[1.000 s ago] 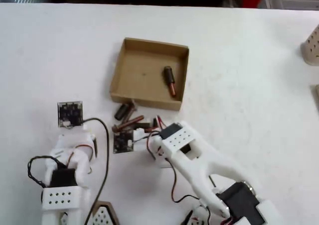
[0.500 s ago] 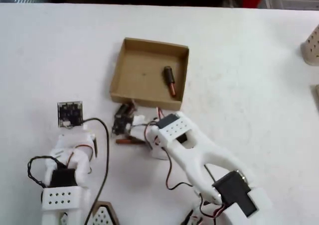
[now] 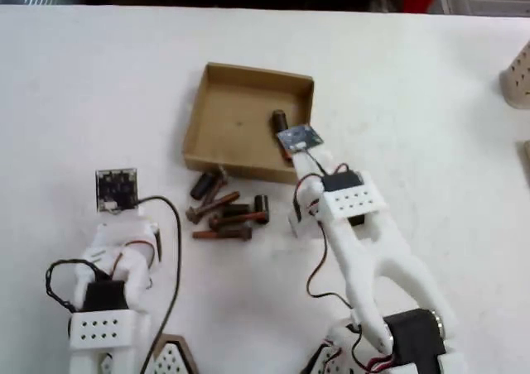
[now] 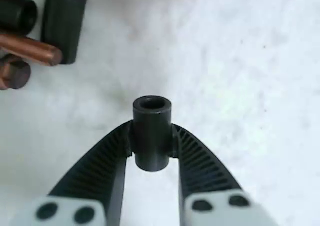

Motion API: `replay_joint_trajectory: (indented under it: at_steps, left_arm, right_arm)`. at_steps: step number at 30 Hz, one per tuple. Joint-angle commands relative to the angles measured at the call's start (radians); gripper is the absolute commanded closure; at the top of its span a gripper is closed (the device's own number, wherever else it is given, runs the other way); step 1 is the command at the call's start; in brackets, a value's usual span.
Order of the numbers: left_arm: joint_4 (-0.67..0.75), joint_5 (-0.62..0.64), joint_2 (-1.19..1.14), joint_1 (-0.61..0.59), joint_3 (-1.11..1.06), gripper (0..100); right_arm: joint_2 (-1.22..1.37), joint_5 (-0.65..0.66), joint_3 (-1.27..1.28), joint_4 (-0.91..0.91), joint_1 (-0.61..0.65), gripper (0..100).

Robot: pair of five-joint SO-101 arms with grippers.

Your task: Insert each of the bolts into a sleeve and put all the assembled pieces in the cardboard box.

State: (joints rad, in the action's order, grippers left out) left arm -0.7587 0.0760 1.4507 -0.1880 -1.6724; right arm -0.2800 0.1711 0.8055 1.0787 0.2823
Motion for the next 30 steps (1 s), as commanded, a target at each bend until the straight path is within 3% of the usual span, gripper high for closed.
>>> replay_joint_trajectory:
  at_steps: [1, 5, 11, 15, 19, 22, 26, 30]
  left_arm:
    - [0.009, -0.008, 0.004, 0.013, 0.061, 97]
    - [-0.072, 0.002, -0.071, 0.067, 0.206, 97]
    - [-0.163, 0.061, -0.394, 0.176, 0.525, 97]
    - [-0.149, 0.066, -0.595, 0.321, 0.664, 97]
    - [-0.029, 0.103, -0.748, 0.424, 0.701, 97]
    - [0.043, 0.163, -0.851, 0.470, 0.698, 97]
    - [0.081, 0.164, -0.997, 0.498, 0.698, 97]
    - [0.094, 0.163, -1.116, 0.492, 0.703, 97]
  right_arm:
    - [-0.044, -0.009, 0.009, 0.004, -0.045, 98.1]
    - [-0.038, -0.009, 0.014, -0.030, -0.076, 98.1]
    - [-0.036, -0.009, 0.015, -0.058, -0.116, 98.1]
    - [-0.036, -0.009, 0.041, -0.099, -0.170, 98.1]
    - [-0.036, -0.008, 0.068, -0.101, -0.220, 98.1]
    - [-0.036, 0.000, 0.081, -0.108, -0.263, 98.1]
    - [-0.035, 0.129, 0.117, -0.171, -0.312, 98.1]
    - [-0.035, 0.152, 0.129, -0.183, -0.314, 98.1]
